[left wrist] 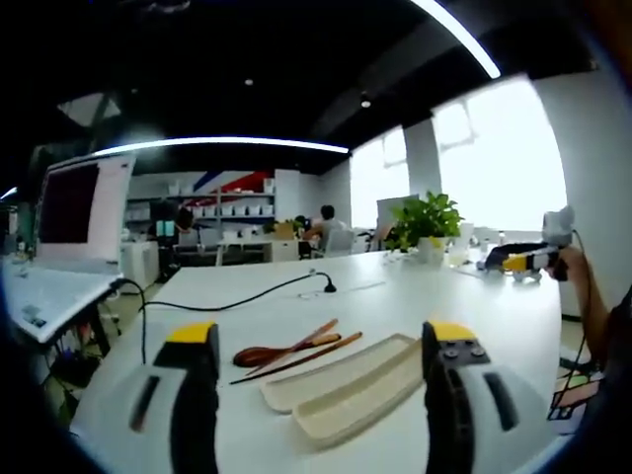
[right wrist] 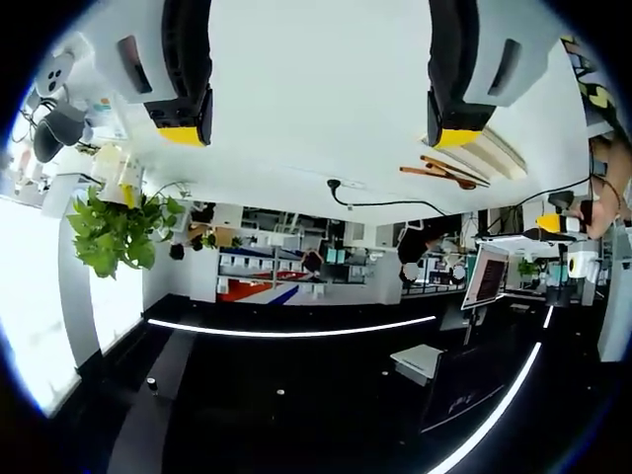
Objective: Arrange the utensils inside the cutlery case until each visible utensil rests in its matching compartment.
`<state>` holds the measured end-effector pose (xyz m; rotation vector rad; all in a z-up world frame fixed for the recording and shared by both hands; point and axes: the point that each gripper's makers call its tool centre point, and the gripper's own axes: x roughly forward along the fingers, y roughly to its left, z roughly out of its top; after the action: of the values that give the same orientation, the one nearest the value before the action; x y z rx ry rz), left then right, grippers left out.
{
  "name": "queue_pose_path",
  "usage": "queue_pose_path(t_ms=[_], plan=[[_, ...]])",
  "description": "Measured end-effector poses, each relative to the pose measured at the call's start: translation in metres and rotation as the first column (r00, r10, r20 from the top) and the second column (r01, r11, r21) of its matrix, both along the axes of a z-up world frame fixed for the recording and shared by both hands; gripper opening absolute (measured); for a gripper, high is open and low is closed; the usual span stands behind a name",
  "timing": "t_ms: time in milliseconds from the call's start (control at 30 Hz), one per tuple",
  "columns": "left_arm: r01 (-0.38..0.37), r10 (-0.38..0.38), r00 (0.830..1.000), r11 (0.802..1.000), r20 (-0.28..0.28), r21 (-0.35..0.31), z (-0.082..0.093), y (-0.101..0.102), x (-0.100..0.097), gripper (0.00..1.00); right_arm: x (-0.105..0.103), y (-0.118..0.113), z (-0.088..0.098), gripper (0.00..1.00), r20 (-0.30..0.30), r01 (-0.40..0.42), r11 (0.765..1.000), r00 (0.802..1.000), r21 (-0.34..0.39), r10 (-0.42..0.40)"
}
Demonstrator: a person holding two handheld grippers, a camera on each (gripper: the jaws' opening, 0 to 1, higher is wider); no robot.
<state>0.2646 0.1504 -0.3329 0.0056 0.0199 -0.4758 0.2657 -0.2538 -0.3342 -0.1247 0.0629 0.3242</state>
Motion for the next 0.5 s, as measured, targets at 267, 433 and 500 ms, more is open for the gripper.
queue_pose_path(t_ms=[267,433,500], plan=[[-0.01,0.01,1.0,1.0,-0.014,0.017,0.003,0.018,-0.003,0.84,-0.002,0.01,0.007,0.86,0.034,-0.034,0.999,0.999,0.026,0.033],[-0.002,0.002,0.999,1.0,-0.037,-0.001,0.006,0.022,-0.006,0.84,-0.003,0.02,0.011,0.84,0.061,-0.05,0.998,0.997,0.043,0.047],[0.012,-0.011,0.999,1.0,-0.031,0.012,0.009,0.021,-0.007,0.83,-0.003,0.024,0.012,0.84,0.064,-0.067,0.997,0.996,0.022,0.065]])
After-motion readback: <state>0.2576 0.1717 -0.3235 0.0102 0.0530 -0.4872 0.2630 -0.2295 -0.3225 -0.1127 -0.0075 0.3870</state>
